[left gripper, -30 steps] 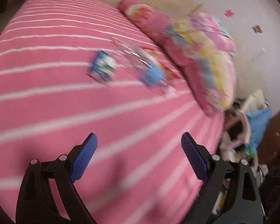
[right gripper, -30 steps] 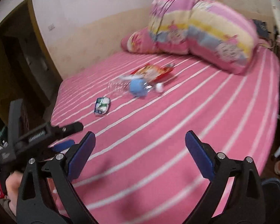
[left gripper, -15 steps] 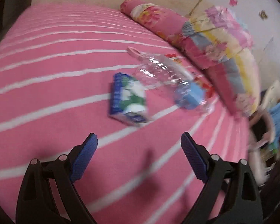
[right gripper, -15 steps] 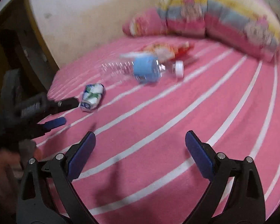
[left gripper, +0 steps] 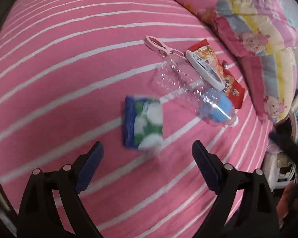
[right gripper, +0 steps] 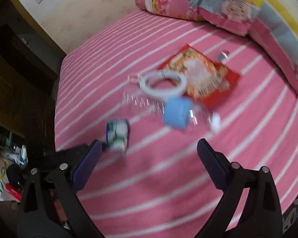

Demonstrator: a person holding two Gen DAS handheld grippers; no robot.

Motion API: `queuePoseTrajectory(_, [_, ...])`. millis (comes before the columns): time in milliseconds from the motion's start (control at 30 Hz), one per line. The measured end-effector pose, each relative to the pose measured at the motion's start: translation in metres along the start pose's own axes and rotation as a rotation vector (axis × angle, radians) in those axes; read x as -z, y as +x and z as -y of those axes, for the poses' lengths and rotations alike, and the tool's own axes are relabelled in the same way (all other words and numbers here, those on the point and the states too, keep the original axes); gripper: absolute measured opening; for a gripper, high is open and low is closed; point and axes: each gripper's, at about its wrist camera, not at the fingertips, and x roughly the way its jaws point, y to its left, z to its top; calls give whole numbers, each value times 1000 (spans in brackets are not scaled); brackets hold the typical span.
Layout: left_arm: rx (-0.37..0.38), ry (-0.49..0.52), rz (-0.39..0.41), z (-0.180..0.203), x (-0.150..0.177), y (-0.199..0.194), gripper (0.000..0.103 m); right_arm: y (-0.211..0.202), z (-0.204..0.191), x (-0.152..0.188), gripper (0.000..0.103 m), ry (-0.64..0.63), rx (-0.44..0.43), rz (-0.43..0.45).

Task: Collect trash
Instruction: 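Grasp the white-green box with the left tool while the right tool grasps the tape roll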

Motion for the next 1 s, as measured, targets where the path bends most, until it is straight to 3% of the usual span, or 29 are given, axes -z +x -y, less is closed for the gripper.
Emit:
queuePoseTrajectory(167, [-13, 39, -83, 3, -30, 26, 87, 44, -12, -63, 95, -15, -12, -52])
queuePoseTrajectory(267, [-26, 42, -121, 2, -41, 43, 86, 82, -18, -90, 86, -28, 0, -121])
queuePoseTrajectory(300, [-19, 31, -136, 0, -43, 50, 85, 97, -19, -97, 79, -28, 2, -148])
queuePoseTrajectory(367, [-10, 16, -168, -2, -48, 62, 73, 119, -20, -105, 75, -21, 7, -189])
queuePoseTrajectory(467, [-22, 10, -189, -5, -48, 76, 66, 151, -16, -110, 65, -11, 21, -249])
queuePoseTrajectory(500, [-29, 16, -188, -5, -47, 78, 65, 165, -14, -109, 60, -11, 32, -282])
queuePoseTrajectory(567, [-64, 33, -169, -5, -43, 77, 51, 174, -10, -108, 43, 2, 25, -300])
queuePoseTrajectory(600, [-73, 34, -163, -6, -42, 76, 47, 179, -6, -106, 25, 7, 42, -315])
queuePoseTrajectory(633, [-64, 30, -151, -8, -40, 74, 43, 178, -5, -105, 18, 8, 51, -315])
queuePoseTrajectory(667, [-51, 23, -144, -11, -39, 72, 36, 177, -3, -104, 18, 14, 59, -307])
queuePoseTrajectory(767, [-8, -22, -144, -22, -37, 64, 29, 163, 4, -102, 17, 49, 63, -273])
queuePoseTrajectory(1000, [44, -86, -129, -30, -35, 20, 28, 104, 3, -100, 16, 103, 18, -227])
